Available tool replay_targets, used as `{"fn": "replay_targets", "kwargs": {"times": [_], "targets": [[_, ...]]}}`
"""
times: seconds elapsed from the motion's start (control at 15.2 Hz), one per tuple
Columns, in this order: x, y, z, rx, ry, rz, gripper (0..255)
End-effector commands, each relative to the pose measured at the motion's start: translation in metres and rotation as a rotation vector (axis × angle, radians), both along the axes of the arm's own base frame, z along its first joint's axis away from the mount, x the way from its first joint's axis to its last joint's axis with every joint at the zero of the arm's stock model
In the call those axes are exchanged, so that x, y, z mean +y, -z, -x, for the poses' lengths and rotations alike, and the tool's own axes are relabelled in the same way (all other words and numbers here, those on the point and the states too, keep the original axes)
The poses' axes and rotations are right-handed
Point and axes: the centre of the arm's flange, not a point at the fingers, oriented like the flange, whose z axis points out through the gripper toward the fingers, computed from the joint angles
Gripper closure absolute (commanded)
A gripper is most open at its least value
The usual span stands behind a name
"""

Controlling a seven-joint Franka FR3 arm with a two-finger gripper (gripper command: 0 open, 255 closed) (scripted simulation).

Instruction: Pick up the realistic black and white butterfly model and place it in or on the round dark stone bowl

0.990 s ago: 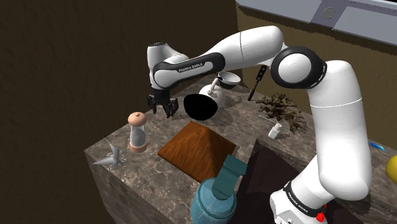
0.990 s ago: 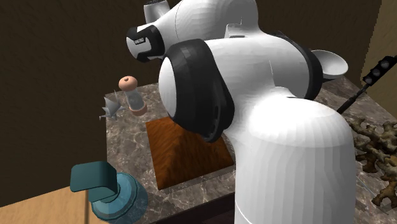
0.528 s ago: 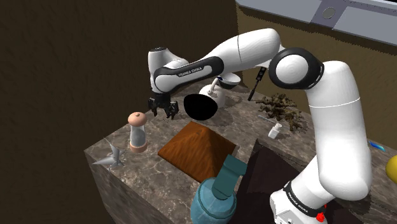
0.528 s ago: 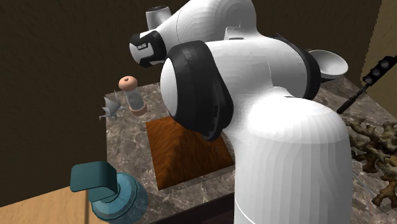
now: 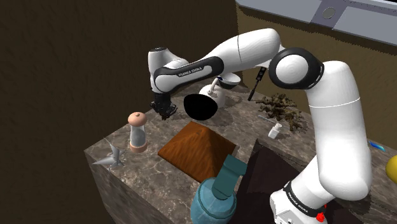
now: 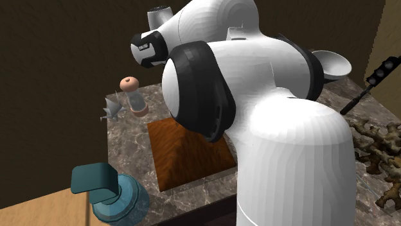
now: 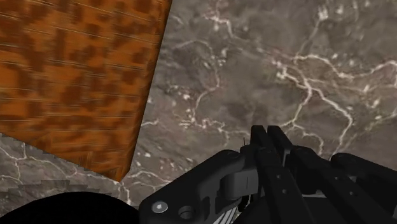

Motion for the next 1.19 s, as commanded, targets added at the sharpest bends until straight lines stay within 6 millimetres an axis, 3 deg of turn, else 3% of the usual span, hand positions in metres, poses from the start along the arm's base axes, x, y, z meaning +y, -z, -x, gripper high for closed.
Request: {"fn": "replay_targets", "kwargs": {"times": [0.0, 0.26, 0.33, 0.59, 0.92, 1.12], "targets": [[0.000, 0.000, 0.000, 0.000, 0.000, 0.000, 255], [0.000, 0.000, 0.000, 0.000, 0.000, 0.000, 255], [0.000, 0.000, 0.000, 0.000, 0.000, 0.000, 0], [-0.077, -0.012, -0.035, 0.056, -0.019, -0.224, 0], [-0.174, 0.001, -0.081, 0.127, -0.042, -0.503, 0], [-0.171, 0.010, -0.080, 0.127, -0.042, -0.507, 0]]}}
